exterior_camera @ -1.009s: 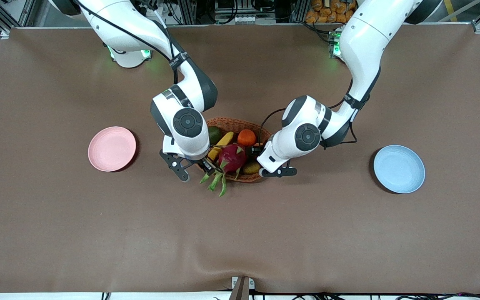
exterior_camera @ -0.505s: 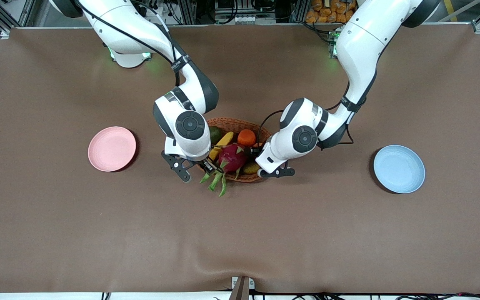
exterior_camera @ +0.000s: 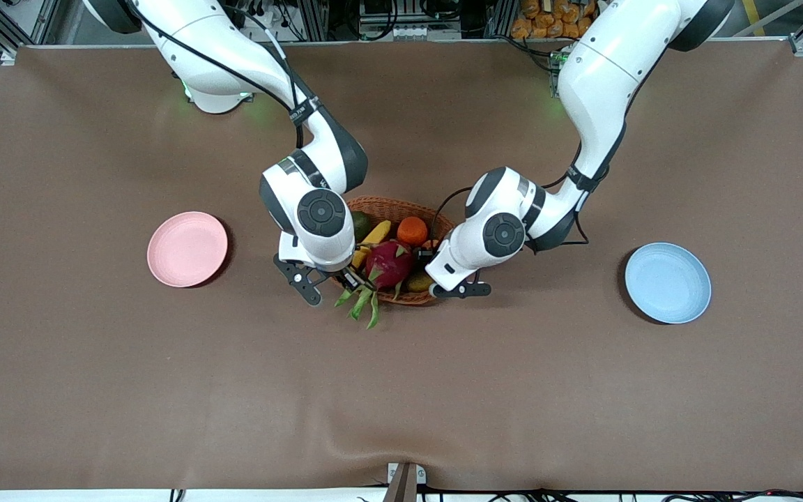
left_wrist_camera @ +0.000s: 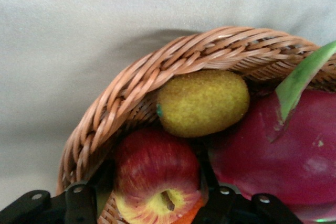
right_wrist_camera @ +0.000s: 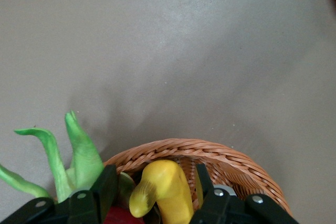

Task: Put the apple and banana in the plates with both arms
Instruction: 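Close the left gripper on the apple while the right gripper grips the banana, then carry the apple with the left gripper over the light blue plate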

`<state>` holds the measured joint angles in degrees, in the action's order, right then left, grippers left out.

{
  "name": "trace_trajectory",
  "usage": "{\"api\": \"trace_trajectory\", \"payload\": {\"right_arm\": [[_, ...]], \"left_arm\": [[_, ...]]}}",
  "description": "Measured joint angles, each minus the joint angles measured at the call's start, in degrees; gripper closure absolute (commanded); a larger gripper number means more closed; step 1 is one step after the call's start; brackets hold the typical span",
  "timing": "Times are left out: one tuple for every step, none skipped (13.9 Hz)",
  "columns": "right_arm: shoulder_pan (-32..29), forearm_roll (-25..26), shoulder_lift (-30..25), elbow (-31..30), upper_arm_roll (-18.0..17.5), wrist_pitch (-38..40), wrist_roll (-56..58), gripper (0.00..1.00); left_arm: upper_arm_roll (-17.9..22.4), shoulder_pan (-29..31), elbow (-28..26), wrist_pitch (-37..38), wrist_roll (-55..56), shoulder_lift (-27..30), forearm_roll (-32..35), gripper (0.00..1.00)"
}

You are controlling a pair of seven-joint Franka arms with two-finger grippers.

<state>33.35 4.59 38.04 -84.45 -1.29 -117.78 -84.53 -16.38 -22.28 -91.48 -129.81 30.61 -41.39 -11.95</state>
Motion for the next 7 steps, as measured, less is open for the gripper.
{"api": "trace_trajectory", "payload": {"right_arm": [[0.00, 0.00, 0.07, 0.00, 0.00, -0.27, 0.00, 0.34], [0.01, 0.00, 0.12, 0.00, 0.00, -0.40, 0.00, 0.35], [0.03, 0.00, 0.17, 0.00, -0.01, -0.44, 0.00, 0.36], [0.04, 0.00, 0.22, 0.00, -0.01, -0.46, 0.00, 0.38], [0.06, 0.00, 0.26, -0.01, -0.02, -0.47, 0.00, 0.38], [0.10, 0.00, 0.31, -0.01, -0.05, -0.47, 0.00, 0.38], [0.26, 0.00, 0.39, -0.01, -0.08, -0.48, 0.00, 0.38]], "left_arm": [[0.13, 0.26, 0.33, 1.27, 0.08, 0.37, 0.00, 0.87], [0.20, 0.86, 0.74, 3.20, 0.12, 1.10, 0.00, 0.87], [0.17, 1.65, 1.24, 5.80, 0.13, 2.23, 0.00, 0.87], [0.14, 2.65, 1.69, 9.07, 0.13, 3.89, -0.01, 0.87], [0.16, 3.81, 1.91, 12.51, 0.13, 6.01, 0.00, 0.87], [0.15, 5.10, 1.97, 15.55, 0.13, 8.17, 0.00, 0.86], [0.16, 6.64, 1.97, 18.26, 0.12, 10.24, 0.00, 0.86]]}}
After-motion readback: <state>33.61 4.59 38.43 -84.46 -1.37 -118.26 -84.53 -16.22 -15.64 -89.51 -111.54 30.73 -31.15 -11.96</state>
